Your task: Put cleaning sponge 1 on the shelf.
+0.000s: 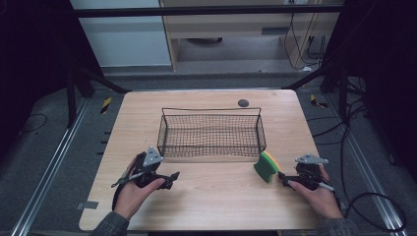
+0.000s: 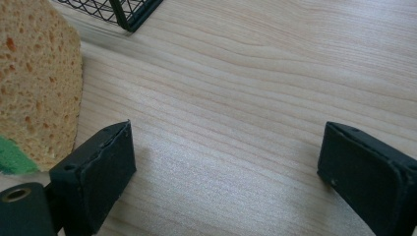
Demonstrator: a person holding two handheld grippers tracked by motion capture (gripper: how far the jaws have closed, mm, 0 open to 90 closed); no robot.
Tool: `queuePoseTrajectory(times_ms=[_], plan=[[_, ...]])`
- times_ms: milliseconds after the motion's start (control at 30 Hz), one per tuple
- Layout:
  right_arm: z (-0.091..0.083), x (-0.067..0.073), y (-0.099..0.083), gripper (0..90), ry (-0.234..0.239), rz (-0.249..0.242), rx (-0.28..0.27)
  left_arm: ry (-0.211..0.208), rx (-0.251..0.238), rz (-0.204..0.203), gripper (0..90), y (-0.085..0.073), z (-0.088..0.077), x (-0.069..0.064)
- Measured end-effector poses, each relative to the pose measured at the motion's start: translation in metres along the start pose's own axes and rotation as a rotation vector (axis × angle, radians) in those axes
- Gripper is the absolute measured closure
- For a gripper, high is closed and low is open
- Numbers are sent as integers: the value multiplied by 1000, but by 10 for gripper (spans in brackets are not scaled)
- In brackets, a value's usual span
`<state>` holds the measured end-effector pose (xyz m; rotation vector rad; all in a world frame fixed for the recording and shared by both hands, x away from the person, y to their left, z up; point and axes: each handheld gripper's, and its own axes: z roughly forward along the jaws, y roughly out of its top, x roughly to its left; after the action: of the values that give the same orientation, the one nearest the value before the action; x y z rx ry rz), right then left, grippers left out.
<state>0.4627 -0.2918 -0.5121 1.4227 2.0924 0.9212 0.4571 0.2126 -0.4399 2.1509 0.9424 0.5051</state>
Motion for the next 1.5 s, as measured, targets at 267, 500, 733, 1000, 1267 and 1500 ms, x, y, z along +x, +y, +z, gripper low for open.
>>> queuePoseTrajectory(times_ms=[267,500,733,1000,1267,1500], plan=[[1,0,0,74,-7,-10,-4,54,37,-57,76,0,-24,33],[0,0,0,74,-10,-5,-3,103,121,-49,74,-1,-42,55],[0,0,-1,74,-11,-4,-3,84,245,-56,102,-12,-52,69],[0,1,-1,74,-11,-2,-3,57,324,-25,222,-8,-55,75],[0,1,-1,74,-13,-4,-3,42,389,-20,286,-5,-52,80],[0,1,-1,74,-14,-2,-3,47,405,-24,285,-8,-52,83]])
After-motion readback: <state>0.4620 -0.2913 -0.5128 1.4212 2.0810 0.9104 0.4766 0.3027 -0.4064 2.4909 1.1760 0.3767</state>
